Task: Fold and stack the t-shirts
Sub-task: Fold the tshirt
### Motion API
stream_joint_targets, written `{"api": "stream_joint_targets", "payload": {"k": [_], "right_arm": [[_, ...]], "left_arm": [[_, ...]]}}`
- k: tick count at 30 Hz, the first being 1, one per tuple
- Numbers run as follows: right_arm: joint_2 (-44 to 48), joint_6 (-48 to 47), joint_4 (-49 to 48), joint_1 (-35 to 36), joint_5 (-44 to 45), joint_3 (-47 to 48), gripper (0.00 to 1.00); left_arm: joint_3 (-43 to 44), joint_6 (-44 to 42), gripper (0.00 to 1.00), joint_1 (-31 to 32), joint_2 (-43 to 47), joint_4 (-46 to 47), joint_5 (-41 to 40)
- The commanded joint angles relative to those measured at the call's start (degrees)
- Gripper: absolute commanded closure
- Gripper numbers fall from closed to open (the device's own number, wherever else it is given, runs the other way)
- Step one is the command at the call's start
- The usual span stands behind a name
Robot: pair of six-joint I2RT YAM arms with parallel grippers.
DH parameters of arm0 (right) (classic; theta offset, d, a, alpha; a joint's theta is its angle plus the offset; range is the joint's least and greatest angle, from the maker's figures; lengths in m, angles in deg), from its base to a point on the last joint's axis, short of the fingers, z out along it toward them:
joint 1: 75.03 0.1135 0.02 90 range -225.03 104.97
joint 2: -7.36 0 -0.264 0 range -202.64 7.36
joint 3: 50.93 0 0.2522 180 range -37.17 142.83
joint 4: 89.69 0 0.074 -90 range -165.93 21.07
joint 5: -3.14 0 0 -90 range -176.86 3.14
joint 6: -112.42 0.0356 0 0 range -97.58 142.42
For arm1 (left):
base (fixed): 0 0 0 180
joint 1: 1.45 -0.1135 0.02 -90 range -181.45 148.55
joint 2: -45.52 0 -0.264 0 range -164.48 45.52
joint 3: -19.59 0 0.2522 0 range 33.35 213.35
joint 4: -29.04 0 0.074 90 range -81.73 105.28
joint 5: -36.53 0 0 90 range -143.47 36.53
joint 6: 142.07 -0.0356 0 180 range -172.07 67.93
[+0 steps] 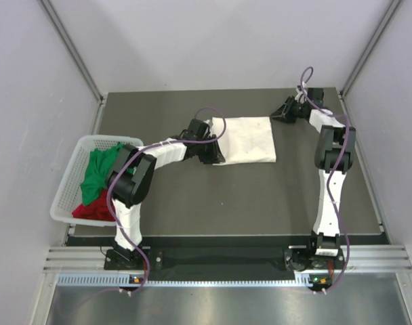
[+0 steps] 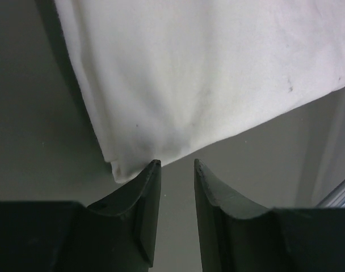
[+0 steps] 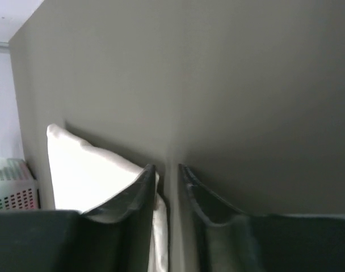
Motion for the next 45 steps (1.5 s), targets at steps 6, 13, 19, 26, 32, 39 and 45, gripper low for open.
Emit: {"api": "stream_joint_targets", "payload": {"k": [6, 13, 19, 26, 32, 39, 45], "right_arm": [[17.9, -7.4, 13.1, -1.0, 7.2, -3.0, 0.73], [31.2, -7.5, 7.3, 2.5, -8.0, -24.1, 1.0], [34.3, -2.7, -9.6, 4.9, -18.9, -41.0, 0.96], [26.2, -4.5, -10.0, 4.2, -20.7, -48.1, 0.97], [26.7, -11.9, 0.3, 2.5, -16.2, -46.4, 0.97], [32.0, -10.0, 2.4, 9.3, -15.8, -41.9, 0.95], [27.3, -7.1, -0.7, 15.2, -14.7, -38.0, 0.95]], "left_arm": [[13.4, -1.6, 0.65, -0.9, 4.0, -6.5, -0.6], [21.8, -1.8, 0.65, -2.6, -2.4, -4.1, -1.1], [26.0, -1.2, 0.66, -4.1, -11.8, 1.9, -0.8], [29.4, -1.6, 0.67, -5.3, -19.6, -0.1, -3.0], [27.8, -1.9, 0.67, -6.5, -19.1, 0.8, -3.3], [32.2, -3.2, 0.66, -6.5, -14.2, -3.7, 0.1], [24.2, -3.5, 0.65, -6.5, -6.3, -3.9, -1.7]]}}
